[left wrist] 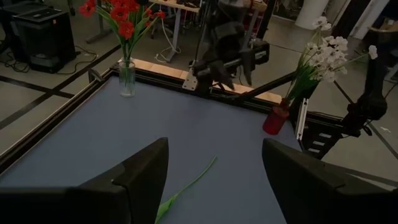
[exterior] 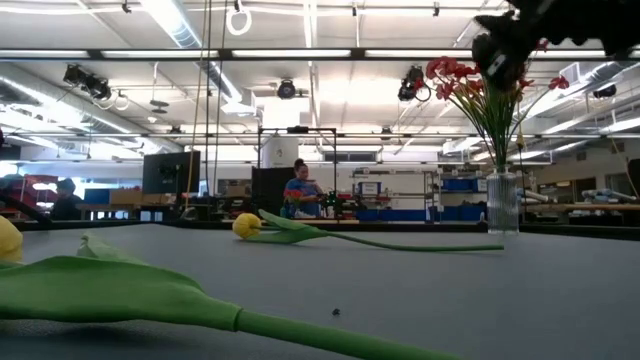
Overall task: Sort flowers into vase by color
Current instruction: Put the top yellow flower into the red vase
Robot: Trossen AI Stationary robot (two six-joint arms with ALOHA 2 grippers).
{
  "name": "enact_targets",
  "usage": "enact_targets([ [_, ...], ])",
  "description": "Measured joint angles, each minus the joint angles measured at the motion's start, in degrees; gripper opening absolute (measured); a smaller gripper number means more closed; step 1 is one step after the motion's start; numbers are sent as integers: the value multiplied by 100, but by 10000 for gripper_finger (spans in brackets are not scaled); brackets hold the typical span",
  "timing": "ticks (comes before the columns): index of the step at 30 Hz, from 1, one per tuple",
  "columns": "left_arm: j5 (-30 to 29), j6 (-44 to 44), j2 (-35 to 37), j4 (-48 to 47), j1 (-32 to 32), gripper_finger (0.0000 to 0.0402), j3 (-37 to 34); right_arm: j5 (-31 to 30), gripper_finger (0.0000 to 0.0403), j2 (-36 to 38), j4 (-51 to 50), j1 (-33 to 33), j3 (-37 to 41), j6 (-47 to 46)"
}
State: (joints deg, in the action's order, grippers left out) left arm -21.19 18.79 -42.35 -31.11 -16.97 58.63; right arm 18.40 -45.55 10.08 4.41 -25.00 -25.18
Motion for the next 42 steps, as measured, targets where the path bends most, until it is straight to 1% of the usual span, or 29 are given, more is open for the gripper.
enact_targets([
  [5, -1, 0, 0, 2, 2, 266, 0, -442, 178, -1219, -1181, -82, -1124, 285],
  [9, 0, -2, 0, 2, 2, 266, 0, -535, 178, -2473, -1442, -151, -1807, 231],
  [14, 0, 0, 0, 1, 1, 266, 0, -614, 177, -3910, -1633, -329, -2692, -188],
  [18, 0, -2, 0, 0, 2, 266, 0, -908, 172, -4918, -2252, -421, -3501, -213],
  [23, 0, -2, 0, 0, 2, 266, 0, -949, 171, -6035, -3077, -434, -4603, -172],
  [27, -1, -2, 0, 0, 2, 266, 0, -1091, 170, -6666, -3371, -497, -5301, -211],
  [30, -2, 0, 0, 0, 0, 266, 0, -1443, 171, -7041, -3704, -600, -5788, -108],
  [31, -2, -2, 0, 1, 0, 266, 0, -1478, 171, -7162, -3791, -642, -5932, 6],
  [34, 0, 0, 0, 0, 2, 266, 0, -1176, 172, -7464, -3897, -771, -6283, 525],
  [38, -1, 0, 0, 0, 1, 266, 0, -1083, 179, -7789, -4266, -893, -6628, 589],
  [42, -1, -2, 0, 0, 1, 266, 0, -983, 185, -7926, -4430, -947, -6723, 673],
])
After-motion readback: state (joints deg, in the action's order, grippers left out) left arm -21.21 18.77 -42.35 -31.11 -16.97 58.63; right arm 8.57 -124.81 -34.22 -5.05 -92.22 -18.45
